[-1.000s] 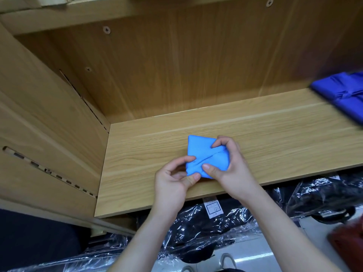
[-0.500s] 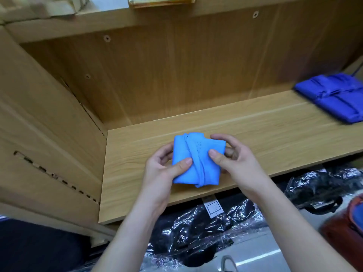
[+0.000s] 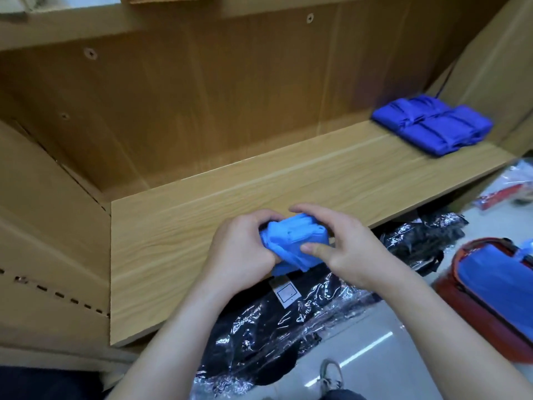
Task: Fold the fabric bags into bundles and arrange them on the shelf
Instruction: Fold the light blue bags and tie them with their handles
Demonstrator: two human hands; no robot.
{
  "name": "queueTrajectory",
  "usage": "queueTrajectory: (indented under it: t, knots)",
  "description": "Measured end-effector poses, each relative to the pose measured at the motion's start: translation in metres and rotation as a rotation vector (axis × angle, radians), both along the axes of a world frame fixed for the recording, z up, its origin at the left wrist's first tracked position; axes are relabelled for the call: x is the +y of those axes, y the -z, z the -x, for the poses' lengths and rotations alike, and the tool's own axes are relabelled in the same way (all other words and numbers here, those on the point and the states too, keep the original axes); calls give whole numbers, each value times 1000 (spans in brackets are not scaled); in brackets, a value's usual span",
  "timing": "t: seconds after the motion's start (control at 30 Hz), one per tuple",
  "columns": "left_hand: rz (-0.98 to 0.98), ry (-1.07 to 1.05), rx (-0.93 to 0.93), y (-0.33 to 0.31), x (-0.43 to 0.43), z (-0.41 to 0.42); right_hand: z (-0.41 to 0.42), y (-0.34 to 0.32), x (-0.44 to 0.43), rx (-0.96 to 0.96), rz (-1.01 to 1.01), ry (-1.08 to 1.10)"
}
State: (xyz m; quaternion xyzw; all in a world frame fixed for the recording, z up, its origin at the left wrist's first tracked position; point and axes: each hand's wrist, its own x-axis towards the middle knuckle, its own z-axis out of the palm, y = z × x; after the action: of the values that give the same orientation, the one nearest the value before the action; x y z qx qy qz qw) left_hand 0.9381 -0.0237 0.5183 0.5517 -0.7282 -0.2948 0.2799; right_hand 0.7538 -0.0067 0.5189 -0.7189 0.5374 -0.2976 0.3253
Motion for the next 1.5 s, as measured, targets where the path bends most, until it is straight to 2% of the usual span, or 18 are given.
queueTrajectory:
  t: [0.07, 0.1, 0.17, 0.23, 0.27, 0.3, 0.37, 0.43, 0.57, 0.63, 0.7, 0.77, 0.83, 0.93, 1.1, 1.2, 1.37, 1.5]
  knots:
    - [251, 21, 1, 2, -3, 10, 13, 2, 1, 45, -16, 8]
    - [390, 49, -13, 5, -5, 16, 20, 3, 2, -15, -61, 21]
    - [603, 108, -81, 14, -9, 27, 38, -1, 5, -265, -281, 27]
    - [760, 170, -173, 22, -11, 41, 57, -7, 7, -654, -594, -19]
    - [815, 196, -210, 27, -12, 49, 66, -7, 6, -814, -667, -27]
    - [837, 221, -231, 29, -13, 57, 75, -5, 2, -895, -658, -3]
    - [766, 289, -196, 33, -13, 77, 89, 2, -8, -872, -521, 143]
    - [590, 269, -16, 33, -13, 98, 104, 8, -20, -794, -384, 269]
    - [52, -147, 470, 18, -28, 139, 142, 10, -42, -819, -286, 210]
    - [-230, -199, 629, 15, -44, 158, 160, 13, -54, -804, -307, 147]
    - [-317, -234, 702, 16, -58, 178, 174, 16, -65, -762, -320, 126]
    - [-309, -310, 749, 19, -72, 197, 185, 20, -78, -714, -305, 162]
    - [-307, -392, 785, 24, -87, 212, 193, 26, -93, -569, -257, 223]
    - [-286, -489, 703, 32, -111, 222, 201, 35, -118, -388, -205, 324]
    - [-316, -501, 575, 42, -157, 228, 199, 53, -168, -393, -253, 413]
    - [-296, -491, 565, 45, -185, 230, 194, 63, -189, -421, -258, 447]
    - [-246, -433, 400, 48, -225, 227, 192, 59, -223, -450, -259, 551]
    - [75, -265, -25, 58, -231, 217, 196, 61, -258, -438, -266, 592]
